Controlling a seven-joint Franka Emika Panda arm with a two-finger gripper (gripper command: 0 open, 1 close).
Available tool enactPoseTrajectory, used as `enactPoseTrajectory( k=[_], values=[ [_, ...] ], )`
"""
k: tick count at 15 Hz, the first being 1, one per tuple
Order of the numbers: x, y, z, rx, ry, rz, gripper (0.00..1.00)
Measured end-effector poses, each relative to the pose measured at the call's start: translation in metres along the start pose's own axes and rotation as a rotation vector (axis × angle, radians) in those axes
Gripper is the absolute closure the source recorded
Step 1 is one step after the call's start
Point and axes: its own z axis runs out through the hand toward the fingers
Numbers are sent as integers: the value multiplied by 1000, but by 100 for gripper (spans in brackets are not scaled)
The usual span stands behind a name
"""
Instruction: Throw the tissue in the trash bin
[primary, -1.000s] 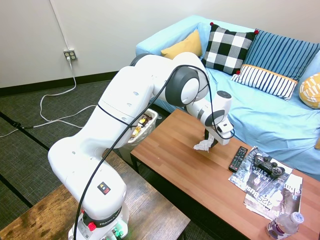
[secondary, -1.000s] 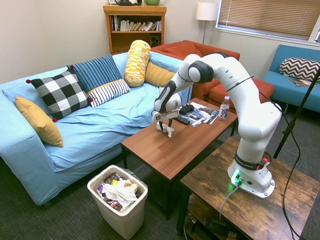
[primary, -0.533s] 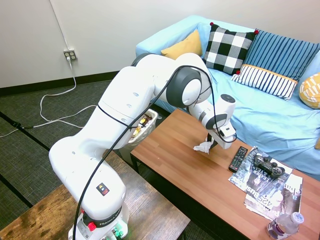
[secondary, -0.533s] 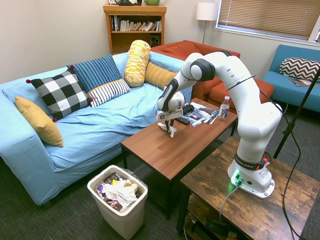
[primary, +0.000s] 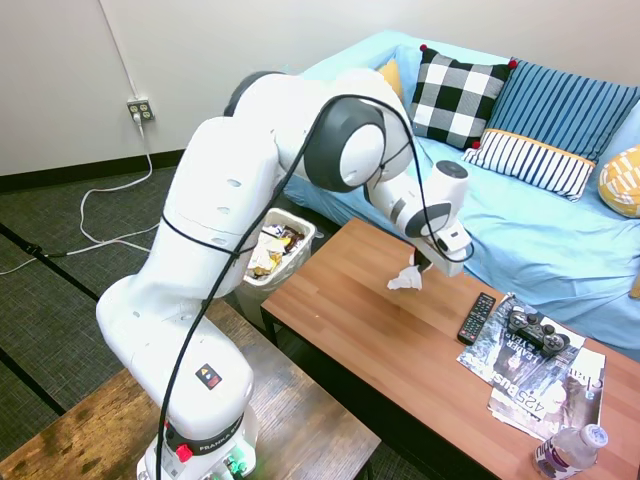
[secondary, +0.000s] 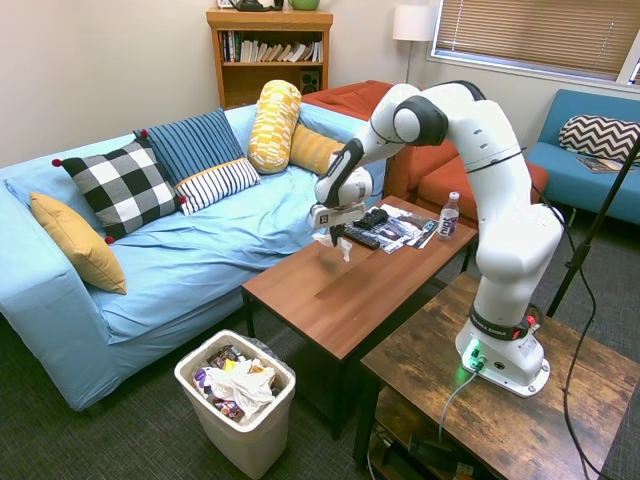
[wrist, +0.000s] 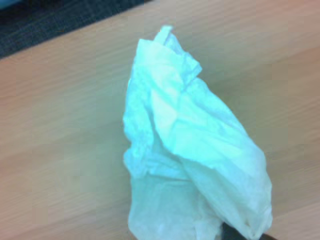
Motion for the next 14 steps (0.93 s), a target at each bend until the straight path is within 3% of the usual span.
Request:
enactPoseTrajectory(
  k=[3, 7, 10, 14],
  values=[
    [-91, -53, -36, 24, 37, -128, 100],
    [-226, -107, -44, 14, 78, -277, 100],
    [-326, -135, -24, -21, 95, -383, 100],
    [-410, -160, 21, -62, 106, -470, 100]
  ],
)
